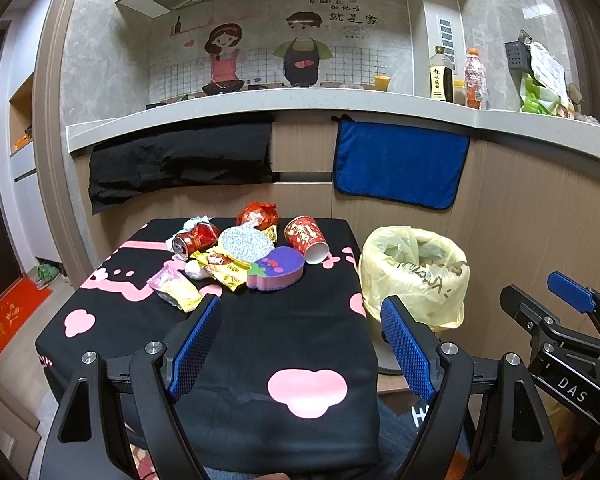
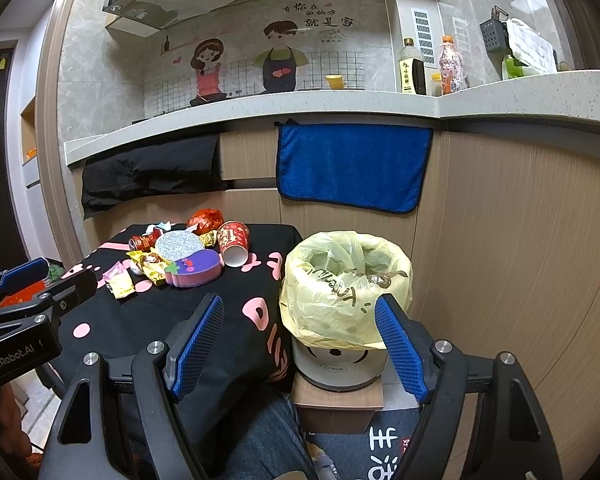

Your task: Collect trash

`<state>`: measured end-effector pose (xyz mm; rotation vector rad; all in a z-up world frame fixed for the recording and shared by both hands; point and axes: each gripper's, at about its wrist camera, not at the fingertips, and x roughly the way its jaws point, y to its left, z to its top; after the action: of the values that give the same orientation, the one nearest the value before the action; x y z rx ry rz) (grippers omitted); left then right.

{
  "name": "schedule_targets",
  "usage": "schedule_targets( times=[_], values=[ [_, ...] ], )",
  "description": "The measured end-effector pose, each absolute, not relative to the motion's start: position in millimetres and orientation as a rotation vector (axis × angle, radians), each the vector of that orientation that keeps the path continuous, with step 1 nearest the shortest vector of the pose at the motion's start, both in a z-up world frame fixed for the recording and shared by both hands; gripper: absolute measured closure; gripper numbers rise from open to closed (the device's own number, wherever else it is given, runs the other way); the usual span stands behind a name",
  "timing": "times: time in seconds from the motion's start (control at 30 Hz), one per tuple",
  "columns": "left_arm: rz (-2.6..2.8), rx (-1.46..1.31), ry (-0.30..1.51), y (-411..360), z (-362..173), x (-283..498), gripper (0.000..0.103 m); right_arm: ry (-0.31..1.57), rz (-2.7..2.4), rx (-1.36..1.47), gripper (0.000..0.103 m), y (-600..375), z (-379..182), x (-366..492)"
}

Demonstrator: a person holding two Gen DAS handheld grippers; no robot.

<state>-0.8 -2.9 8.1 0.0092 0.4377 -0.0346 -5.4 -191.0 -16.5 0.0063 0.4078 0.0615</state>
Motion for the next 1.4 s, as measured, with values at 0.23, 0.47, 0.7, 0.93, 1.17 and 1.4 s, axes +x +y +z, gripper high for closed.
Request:
schedule_targets(
  times=[0.23, 0.47, 0.7, 0.93, 1.17, 1.4],
  values=[
    [-0.036, 0.006, 0.44, -1, 8, 0, 0.022, 0.408, 0.061, 0.007, 0.027, -191, -16, -5],
    [-0.035, 0.006, 0.441, -1, 8, 0, 0.022, 0.408, 0.061, 0.005, 0.027, -190, -16, -5],
    [-0.032, -0.013, 0.447, 7, 0, 2, 0.022, 0.41, 0.061, 0.006, 0.027, -191, -17, -4],
    [-0.036, -0.041, 0.468, 16, 1, 18, 0.022, 0.434, 0.071, 0.001, 0.027, -190, -18, 9],
    [-0.056, -0.035, 0.475, 28, 1, 52, 0.022, 0.429, 0.061, -0.034, 0.027, -185, -13, 43],
    [-0.032, -0.096, 0.448, 66, -3, 97, 0.029, 0.425, 0.083, -0.041, 0.027, -173, -5, 93]
  ],
)
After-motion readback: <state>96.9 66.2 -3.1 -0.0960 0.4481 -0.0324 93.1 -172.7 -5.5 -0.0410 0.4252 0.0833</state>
